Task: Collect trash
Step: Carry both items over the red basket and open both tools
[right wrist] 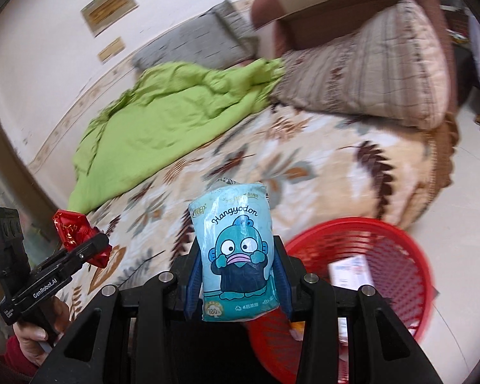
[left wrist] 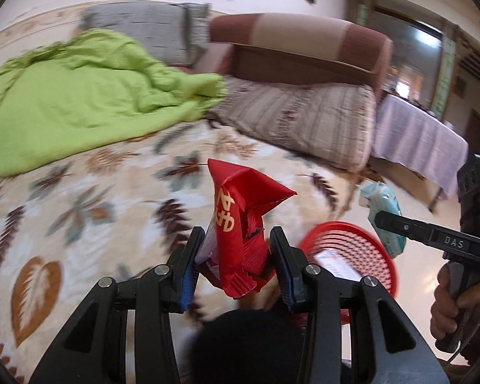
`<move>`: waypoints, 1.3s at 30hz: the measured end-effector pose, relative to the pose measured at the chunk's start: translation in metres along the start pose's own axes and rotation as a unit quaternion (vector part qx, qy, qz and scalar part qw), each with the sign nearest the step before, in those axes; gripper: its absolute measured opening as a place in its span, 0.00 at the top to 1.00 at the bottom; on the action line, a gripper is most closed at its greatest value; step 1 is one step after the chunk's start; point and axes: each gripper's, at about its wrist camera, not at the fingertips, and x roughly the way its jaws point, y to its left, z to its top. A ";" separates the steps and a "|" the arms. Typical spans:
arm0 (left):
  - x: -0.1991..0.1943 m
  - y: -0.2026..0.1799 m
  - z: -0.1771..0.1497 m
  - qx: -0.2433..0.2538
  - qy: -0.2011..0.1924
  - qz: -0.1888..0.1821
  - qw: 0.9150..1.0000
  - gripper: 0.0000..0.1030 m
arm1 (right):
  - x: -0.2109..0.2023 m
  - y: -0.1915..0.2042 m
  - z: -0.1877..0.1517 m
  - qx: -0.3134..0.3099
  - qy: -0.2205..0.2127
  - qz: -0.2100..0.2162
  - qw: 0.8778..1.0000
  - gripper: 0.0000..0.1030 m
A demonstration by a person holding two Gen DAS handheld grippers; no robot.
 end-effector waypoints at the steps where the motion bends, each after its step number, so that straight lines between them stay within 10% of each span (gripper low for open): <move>1: 0.002 -0.007 0.001 0.003 0.002 -0.008 1.000 0.61 | -0.005 -0.005 0.002 0.005 -0.003 -0.004 1.000 0.59; 14: 0.059 -0.075 -0.001 0.048 0.074 -0.093 0.992 0.61 | -0.046 -0.058 0.009 0.060 -0.032 -0.051 0.996 0.59; 33: 0.101 -0.115 -0.006 0.084 0.115 -0.119 0.983 0.61 | -0.036 -0.094 -0.003 0.096 -0.015 -0.064 0.993 0.57; 39: 0.104 -0.117 -0.007 0.084 0.114 -0.124 0.982 0.45 | -0.035 -0.098 -0.002 0.104 -0.018 -0.073 0.992 0.40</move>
